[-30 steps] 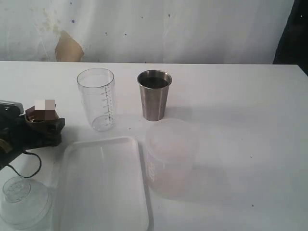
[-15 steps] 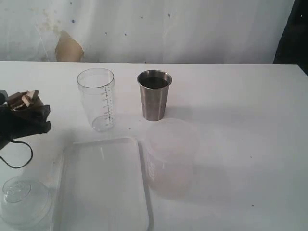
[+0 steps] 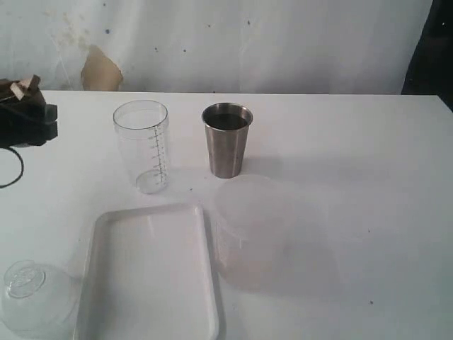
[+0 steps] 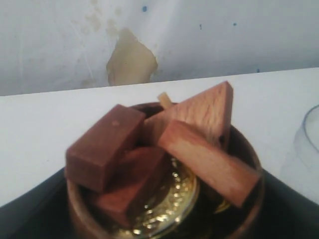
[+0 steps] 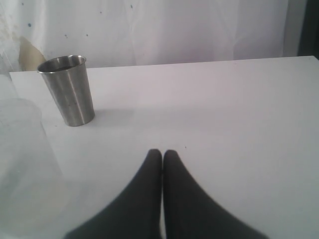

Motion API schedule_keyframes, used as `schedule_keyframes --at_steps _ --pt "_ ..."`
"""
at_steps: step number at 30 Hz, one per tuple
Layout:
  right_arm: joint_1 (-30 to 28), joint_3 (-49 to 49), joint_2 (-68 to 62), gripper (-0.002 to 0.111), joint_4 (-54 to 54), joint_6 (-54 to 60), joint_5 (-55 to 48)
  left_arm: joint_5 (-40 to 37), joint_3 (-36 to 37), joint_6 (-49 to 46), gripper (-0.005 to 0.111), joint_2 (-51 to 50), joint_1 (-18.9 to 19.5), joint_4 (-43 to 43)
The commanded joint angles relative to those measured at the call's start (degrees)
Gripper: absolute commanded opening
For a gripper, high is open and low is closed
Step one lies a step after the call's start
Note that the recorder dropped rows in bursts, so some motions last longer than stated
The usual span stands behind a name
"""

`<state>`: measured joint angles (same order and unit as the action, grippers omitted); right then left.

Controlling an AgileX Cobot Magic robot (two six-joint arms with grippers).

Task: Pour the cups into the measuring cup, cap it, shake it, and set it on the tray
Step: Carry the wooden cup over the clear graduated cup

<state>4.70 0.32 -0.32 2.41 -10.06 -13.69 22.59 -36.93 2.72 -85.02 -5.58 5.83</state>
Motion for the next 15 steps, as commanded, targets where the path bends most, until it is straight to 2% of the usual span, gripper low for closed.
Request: schedule_keyframes --at_steps 1,5,9,15 --pt "0.39 -0.32 0.32 0.000 0.08 -0.15 0.01 -16.84 -8.81 -1.44 0.000 1.68 -3.24 2.74" --pt "0.39 -0.32 0.32 0.000 0.08 -0.15 0.01 -27.71 -15.75 -4.70 0.000 1.44 -5.44 2.74" --pt "0.39 -0.32 0.32 0.000 0.08 -0.15 0.01 -30.58 -18.59 -7.33 0.000 1.07 -7.19 2.90" --pt "0.39 -0.32 0.32 0.000 0.08 -0.15 0.01 -41.76 -25.79 -5.51 0.000 -3.57 -9.65 11.50"
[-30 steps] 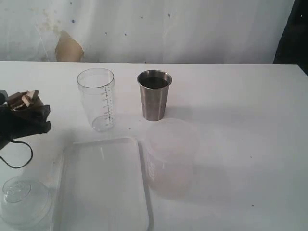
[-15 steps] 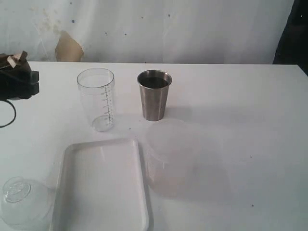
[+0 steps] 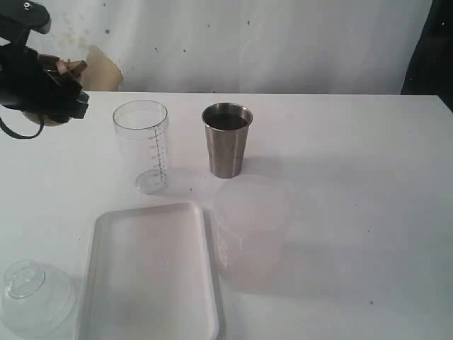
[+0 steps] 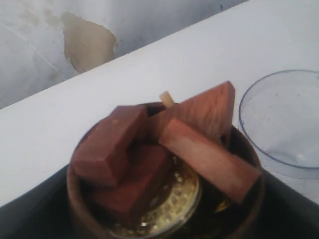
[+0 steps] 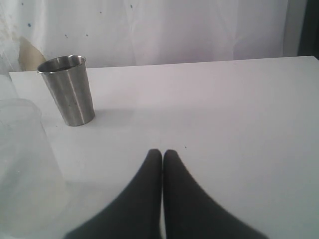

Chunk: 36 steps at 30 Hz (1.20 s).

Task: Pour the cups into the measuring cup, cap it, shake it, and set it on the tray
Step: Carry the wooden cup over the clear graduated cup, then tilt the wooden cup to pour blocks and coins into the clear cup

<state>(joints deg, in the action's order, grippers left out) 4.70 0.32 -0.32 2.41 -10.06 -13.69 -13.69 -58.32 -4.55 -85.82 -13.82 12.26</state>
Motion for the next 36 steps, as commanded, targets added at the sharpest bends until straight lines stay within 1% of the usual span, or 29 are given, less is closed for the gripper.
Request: schedule_keyframes --at_steps 1,4,5,6,7,8,12,18,22,25,29,32,36 --pt "0.39 -0.32 0.32 0.000 0.08 -0.15 0.01 -6.84 -5.84 3.91 0.000 -3.89 -2.33 8.66" --pt "0.39 -0.32 0.32 0.000 0.08 -0.15 0.01 -9.29 -8.24 10.05 0.000 -5.77 -4.78 17.36" --pt "0.39 -0.32 0.32 0.000 0.08 -0.15 0.01 -12.00 -9.68 12.97 0.000 -7.18 -6.41 23.18" --pt "0.39 -0.32 0.32 0.000 0.08 -0.15 0.01 -13.17 -10.18 14.16 0.000 -7.94 -7.08 25.64" --pt "0.39 -0.32 0.32 0.000 0.08 -0.15 0.01 -15.79 -11.15 17.33 0.000 -9.29 -8.73 31.36" --pt "0.39 -0.32 0.32 0.000 0.08 -0.15 0.01 -17.50 -11.77 19.56 0.000 -10.12 -9.97 35.34" --pt "0.39 -0.32 0.32 0.000 0.08 -0.15 0.01 -22.97 -13.64 22.53 0.000 -12.97 -13.66 44.76" --pt "0.39 -0.32 0.32 0.000 0.08 -0.15 0.01 -27.19 -14.40 22.96 0.000 -13.63 -17.21 53.45" --pt "0.39 -0.32 0.32 0.000 0.08 -0.15 0.01 -28.57 -14.40 22.96 0.000 -13.63 -18.91 56.86" --pt "0.39 -0.32 0.32 0.000 0.08 -0.15 0.01 -29.00 -14.40 22.96 0.000 -13.63 -19.52 58.96" --pt "0.39 -0.32 0.32 0.000 0.08 -0.15 0.01 -33.60 -14.40 22.29 0.000 -14.99 -20.07 63.84" --pt "0.39 -0.32 0.32 0.000 0.08 -0.15 0.01 -36.20 -14.40 20.02 0.000 -16.78 -20.96 65.88" --pt "0.39 -0.32 0.32 0.000 0.08 -0.15 0.01 -37.19 -14.40 20.02 0.000 -18.75 -22.35 68.43"
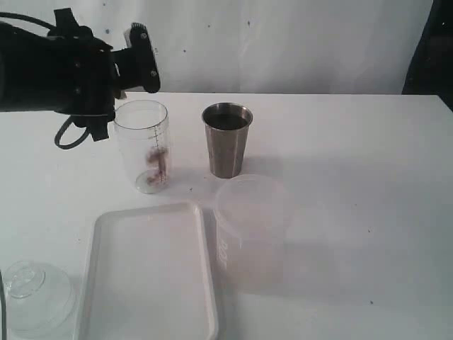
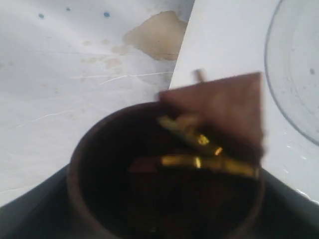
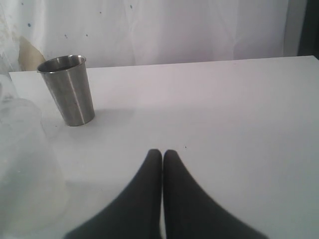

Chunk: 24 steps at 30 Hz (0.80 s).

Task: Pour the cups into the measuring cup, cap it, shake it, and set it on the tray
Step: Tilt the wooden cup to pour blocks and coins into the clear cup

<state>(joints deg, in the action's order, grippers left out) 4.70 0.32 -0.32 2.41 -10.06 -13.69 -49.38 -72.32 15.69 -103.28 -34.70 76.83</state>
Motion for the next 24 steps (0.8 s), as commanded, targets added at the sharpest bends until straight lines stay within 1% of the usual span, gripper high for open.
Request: schedule_keyframes --at_steps 1,11,17,21,24 --pt "0.39 -0.32 0.32 0.000 0.08 -0.15 0.01 -1.50 -0.41 -0.23 0.000 -1.41 -1.46 4.17" --pt "0.39 -0.32 0.32 0.000 0.08 -0.15 0.01 -4.68 -0.41 -1.31 0.000 -2.14 -2.91 9.51" --pt "0.39 -0.32 0.32 0.000 0.08 -0.15 0.01 -6.19 -0.41 -5.90 0.000 -2.14 -4.36 13.78" --pt "0.39 -0.32 0.32 0.000 0.08 -0.15 0.01 -6.33 -0.41 -11.11 0.000 -2.14 -4.82 14.32" --pt "0.39 -0.32 0.32 0.000 0.08 -0.15 0.01 -7.53 -0.41 -13.27 0.000 -2.66 -4.82 14.47"
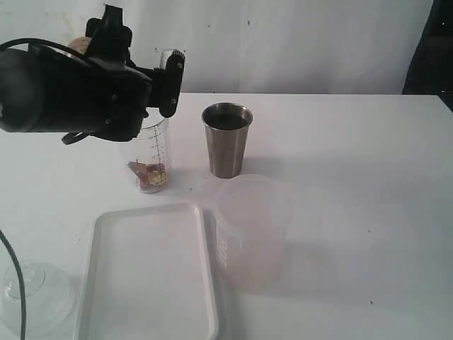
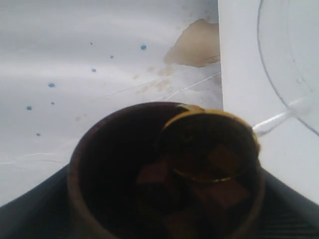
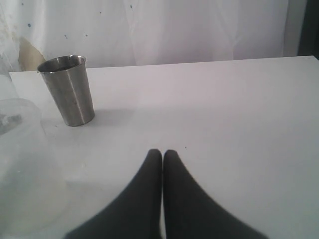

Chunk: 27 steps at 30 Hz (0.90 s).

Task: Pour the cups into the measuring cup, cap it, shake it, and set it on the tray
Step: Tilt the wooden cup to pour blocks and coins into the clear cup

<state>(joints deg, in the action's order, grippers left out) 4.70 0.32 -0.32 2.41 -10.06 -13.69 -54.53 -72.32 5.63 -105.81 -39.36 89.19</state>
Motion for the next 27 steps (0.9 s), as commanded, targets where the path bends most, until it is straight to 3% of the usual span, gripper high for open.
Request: schedule_keyframes --at_steps 1,12,27 --pt "0.39 -0.32 0.32 0.000 0.08 -0.15 0.01 -3.30 -0.41 -3.49 0.000 -0.35 -0.15 2.63" --pt "0.39 -0.32 0.32 0.000 0.08 -1.07 0.01 -10.38 -0.41 -4.14 0.000 -5.48 -0.15 10.75" --pt "0.39 -0.32 0.32 0.000 0.08 -1.07 0.01 -12.46 -0.41 -4.57 0.000 -6.23 -1.72 10.75"
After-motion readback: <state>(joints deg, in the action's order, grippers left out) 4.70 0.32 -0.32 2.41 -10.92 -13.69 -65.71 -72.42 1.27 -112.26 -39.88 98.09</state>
